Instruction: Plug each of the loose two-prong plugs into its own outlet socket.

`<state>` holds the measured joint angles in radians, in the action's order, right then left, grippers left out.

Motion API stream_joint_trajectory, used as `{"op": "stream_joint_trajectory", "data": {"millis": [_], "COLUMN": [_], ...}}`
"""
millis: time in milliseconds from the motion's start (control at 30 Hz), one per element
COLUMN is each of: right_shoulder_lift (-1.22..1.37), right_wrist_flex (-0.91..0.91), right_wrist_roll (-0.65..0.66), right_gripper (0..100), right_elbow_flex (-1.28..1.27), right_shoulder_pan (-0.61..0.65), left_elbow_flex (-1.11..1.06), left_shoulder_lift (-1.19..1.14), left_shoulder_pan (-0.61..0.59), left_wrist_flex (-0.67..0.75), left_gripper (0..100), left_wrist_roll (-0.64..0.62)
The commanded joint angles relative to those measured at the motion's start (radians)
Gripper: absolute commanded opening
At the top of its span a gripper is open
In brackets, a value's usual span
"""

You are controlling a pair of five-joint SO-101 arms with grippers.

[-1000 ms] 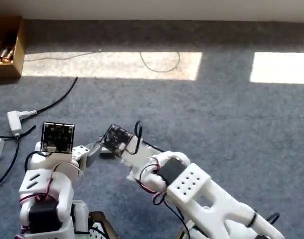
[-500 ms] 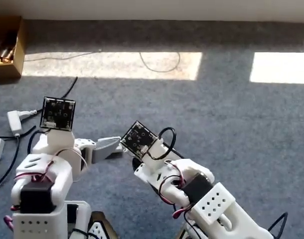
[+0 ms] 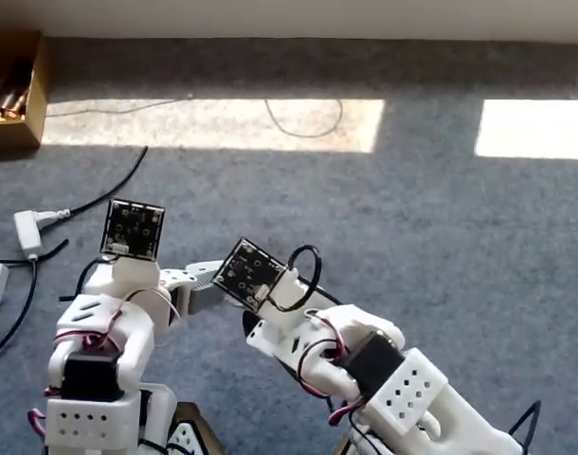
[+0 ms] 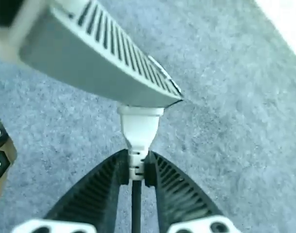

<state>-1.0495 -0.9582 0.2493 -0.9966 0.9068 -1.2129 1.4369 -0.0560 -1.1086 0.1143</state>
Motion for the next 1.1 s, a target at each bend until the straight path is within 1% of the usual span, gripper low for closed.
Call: {"op": "stream_joint_trajectory", "data": {"millis": [0,100,167,367,433,467,533,600,633,733,833,933,1067], "right_shoulder_lift": [-0.018,-0.018,-0.016,0.073,0.122,0.14,0.18,0.222,0.249,0.398,0.624,0.888,1.239], "right_wrist_flex": [-0.074,-0.142,-0.156,-0.151,-0.154,-0.156,-0.171,-0.199,-0.209,-0.288,-0.397,-0.527,-0.746], "right_wrist_roll": [0.031,0.046,0.046,0.046,0.048,0.048,0.058,0.103,0.123,0.186,0.285,0.376,0.511], "right_gripper": [0.6,0.6,0.6,0.6,0.6,0.6,0.6,0.6,0.6,0.7,0.7,0.7,0.7], "right_elbow_flex": [0.214,0.32,0.358,0.346,0.348,0.346,0.346,0.36,0.386,0.526,0.76,1.076,1.547], "right_shoulder_pan": [-0.039,-0.048,-0.053,-0.054,-0.054,-0.054,-0.061,-0.074,-0.077,-0.071,-0.056,-0.038,-0.027], "left_elbow_flex": [-0.005,-0.005,-0.005,-0.007,-0.001,0.01,0.056,0.107,0.136,0.259,0.446,0.68,1.033], "left_shoulder_lift": [-0.004,-0.004,-0.004,-0.004,-0.004,0.001,-0.007,-0.021,-0.044,-0.191,-0.435,-0.717,-1.064], "left_shoulder_pan": [0.018,0.018,0.019,0.019,-0.002,-0.044,-0.173,-0.283,-0.308,-0.38,-0.45,-0.536,-0.667], "left_wrist_flex": [0.011,0.011,0.011,0.011,0.018,0.025,0.057,0.069,0.069,0.069,0.058,-0.051,-0.25], "left_gripper": [45,45,45,45,45,45,45,45,45,45,45,45,45], "left_wrist_roll": [0.009,0.009,0.009,0.011,0.011,0.012,0.014,0.066,0.097,0.141,0.183,0.267,0.417]}}
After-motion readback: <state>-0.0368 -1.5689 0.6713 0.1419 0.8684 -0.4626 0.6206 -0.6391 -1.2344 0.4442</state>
